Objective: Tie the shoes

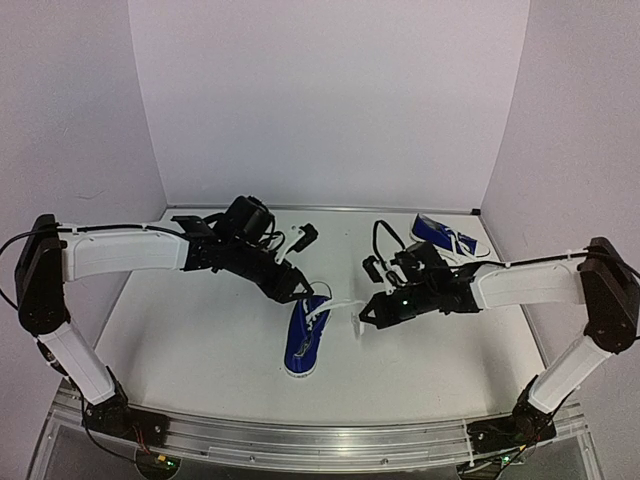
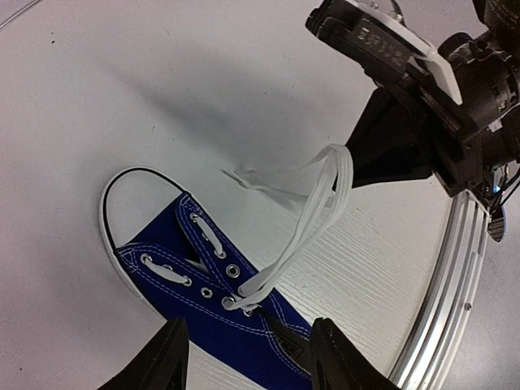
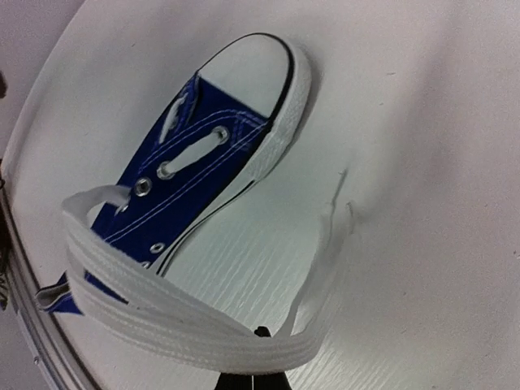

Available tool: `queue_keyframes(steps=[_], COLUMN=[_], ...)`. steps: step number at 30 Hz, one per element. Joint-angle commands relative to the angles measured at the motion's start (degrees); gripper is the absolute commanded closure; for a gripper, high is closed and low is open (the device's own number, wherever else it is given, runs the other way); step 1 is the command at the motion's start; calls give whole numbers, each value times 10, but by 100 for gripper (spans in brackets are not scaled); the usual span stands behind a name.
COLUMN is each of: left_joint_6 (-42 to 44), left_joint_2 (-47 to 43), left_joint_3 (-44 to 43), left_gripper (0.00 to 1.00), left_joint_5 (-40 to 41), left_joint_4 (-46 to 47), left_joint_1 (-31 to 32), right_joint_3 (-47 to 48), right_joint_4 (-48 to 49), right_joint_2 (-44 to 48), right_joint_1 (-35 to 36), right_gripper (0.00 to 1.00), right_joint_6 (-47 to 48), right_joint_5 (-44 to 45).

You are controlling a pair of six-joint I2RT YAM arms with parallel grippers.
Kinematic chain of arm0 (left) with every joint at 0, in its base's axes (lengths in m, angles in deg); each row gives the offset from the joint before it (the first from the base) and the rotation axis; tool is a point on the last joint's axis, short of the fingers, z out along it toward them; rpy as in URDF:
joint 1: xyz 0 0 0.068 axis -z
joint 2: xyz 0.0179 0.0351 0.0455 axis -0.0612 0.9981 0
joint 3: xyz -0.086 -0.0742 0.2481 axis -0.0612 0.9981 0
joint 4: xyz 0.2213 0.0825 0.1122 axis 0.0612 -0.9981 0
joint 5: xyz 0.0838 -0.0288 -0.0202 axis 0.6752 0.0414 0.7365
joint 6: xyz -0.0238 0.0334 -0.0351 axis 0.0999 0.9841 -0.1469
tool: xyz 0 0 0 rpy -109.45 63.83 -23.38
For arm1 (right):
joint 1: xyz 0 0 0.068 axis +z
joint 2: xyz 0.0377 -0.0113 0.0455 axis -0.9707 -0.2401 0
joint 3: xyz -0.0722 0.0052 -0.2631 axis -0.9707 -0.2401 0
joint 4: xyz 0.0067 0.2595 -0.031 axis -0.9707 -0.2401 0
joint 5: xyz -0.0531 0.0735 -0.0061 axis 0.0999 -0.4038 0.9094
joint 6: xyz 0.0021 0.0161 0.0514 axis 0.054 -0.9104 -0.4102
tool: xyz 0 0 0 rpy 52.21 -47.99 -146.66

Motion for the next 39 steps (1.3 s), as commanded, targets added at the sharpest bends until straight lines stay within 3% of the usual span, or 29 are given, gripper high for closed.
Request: queue_keyframes(steps=[1, 3, 5, 7, 12, 21, 28, 39], left_joint_6=[-4, -6, -6, -4, 20, 72, 71, 67], left_joint_2=[8, 7, 5, 5, 16, 60, 67, 59], left_joint_3=[-31, -31, -31, -35, -56, -104, -112, -102], left_gripper=[47, 47, 44, 39, 32, 36, 37, 37], left_joint_5=[-31, -35, -37, -40, -45, -48, -56, -56], left_joint_4=[16, 20, 25, 25, 2, -42, -39, -29], left_joint_1=[2, 0, -2, -2, -2, 12, 12, 11], right_joint_3=[0, 2, 8, 12, 4, -53, -80, -25], right_joint_4=[-33, -44, -73, -104, -118, -117, -98, -120], right_joint_2=[82, 102, 112, 116, 147, 175, 123, 5], right_joint_1=[1, 0, -4, -9, -21, -54, -46, 44], right_gripper=[100, 94, 71, 54, 36, 34, 48, 60], right_joint_6=[-12, -14, -10, -4, -12, -12, -8, -13], right_joint_5=[-100, -105, -81, -41, -4, 4, -37, 49])
